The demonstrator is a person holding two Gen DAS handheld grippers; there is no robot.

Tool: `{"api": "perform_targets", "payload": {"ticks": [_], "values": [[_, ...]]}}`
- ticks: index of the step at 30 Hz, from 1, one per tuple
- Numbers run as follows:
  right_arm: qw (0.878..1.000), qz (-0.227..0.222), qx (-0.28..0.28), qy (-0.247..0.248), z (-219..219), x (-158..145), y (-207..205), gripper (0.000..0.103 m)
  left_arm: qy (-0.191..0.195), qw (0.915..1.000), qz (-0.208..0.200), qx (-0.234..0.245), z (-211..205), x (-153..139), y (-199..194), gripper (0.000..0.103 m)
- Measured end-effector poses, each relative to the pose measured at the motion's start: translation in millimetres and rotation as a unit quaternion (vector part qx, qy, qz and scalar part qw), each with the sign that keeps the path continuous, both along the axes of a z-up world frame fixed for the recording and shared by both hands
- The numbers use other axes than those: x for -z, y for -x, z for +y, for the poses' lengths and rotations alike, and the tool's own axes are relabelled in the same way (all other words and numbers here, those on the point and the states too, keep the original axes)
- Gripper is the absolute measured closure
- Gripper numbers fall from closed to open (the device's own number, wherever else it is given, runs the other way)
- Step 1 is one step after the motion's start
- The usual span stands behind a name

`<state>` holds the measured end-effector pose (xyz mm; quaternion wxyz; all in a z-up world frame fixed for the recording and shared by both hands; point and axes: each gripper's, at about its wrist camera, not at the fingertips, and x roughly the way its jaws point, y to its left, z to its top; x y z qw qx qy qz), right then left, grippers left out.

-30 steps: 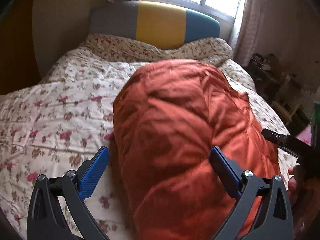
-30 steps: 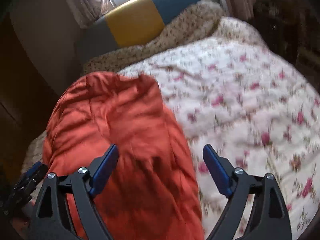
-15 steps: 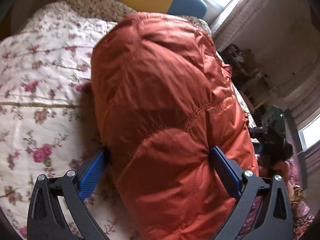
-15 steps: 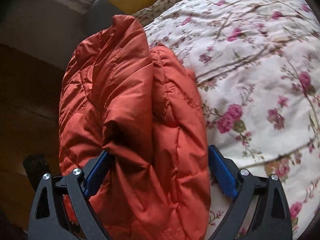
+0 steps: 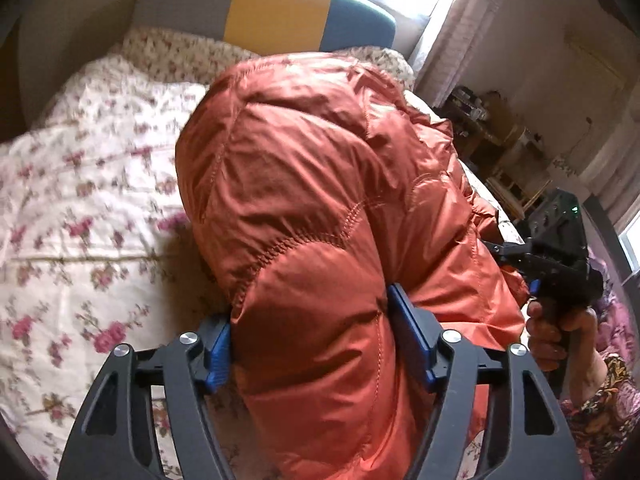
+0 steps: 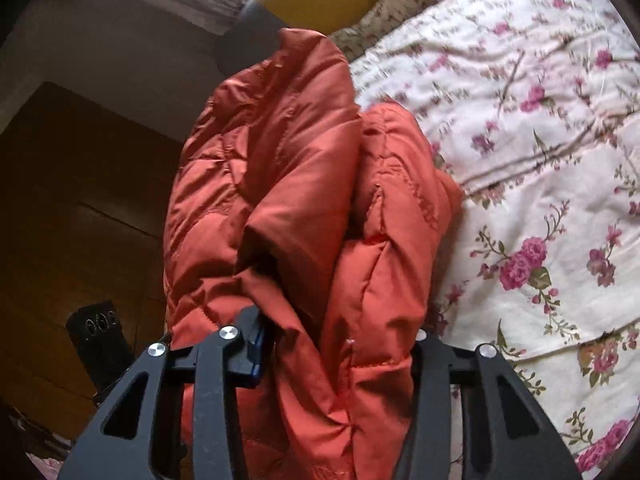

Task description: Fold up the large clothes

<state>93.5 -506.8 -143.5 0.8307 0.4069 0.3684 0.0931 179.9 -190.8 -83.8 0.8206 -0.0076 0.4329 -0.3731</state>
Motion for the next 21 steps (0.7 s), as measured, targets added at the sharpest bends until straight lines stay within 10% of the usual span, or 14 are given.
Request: {"api": "perform_targets", "payload": {"ticks": [11, 21], "values": [[0.996, -0.089, -0.012, -0.001, 51, -38, -1, 0.068, 0.021, 0.9933, -0.108, -0.033, 36, -50, -4, 0.048], [0.989, -0.141, -0.048, 0.001, 133, -58, -82, 0.068, 0.020, 0.9768, -0.176, -0.120, 108, -65, -52, 0.051]]}}
